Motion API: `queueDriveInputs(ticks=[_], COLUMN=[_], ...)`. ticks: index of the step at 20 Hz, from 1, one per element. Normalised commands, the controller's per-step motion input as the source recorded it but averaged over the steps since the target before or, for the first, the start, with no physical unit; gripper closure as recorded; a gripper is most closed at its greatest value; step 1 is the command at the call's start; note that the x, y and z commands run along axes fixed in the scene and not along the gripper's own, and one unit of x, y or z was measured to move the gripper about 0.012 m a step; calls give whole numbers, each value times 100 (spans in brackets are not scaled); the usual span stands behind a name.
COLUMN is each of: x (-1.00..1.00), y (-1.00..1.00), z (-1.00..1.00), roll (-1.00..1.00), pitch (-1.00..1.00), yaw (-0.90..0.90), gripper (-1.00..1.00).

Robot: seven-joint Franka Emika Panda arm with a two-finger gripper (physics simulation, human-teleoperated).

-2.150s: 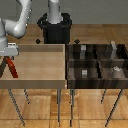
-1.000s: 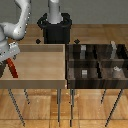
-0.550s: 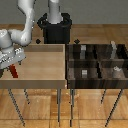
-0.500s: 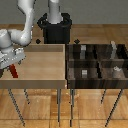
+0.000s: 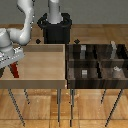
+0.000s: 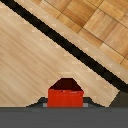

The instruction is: Place the box of cereal into the appropriate compartment.

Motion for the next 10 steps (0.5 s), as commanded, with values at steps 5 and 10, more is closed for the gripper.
queueDriveInputs(ticks=[5, 10], x=[0, 0], y=[0, 0], z=[80, 100], roll=[0, 0], pitch=[0, 0], yaw=[0, 0], gripper=[100, 100])
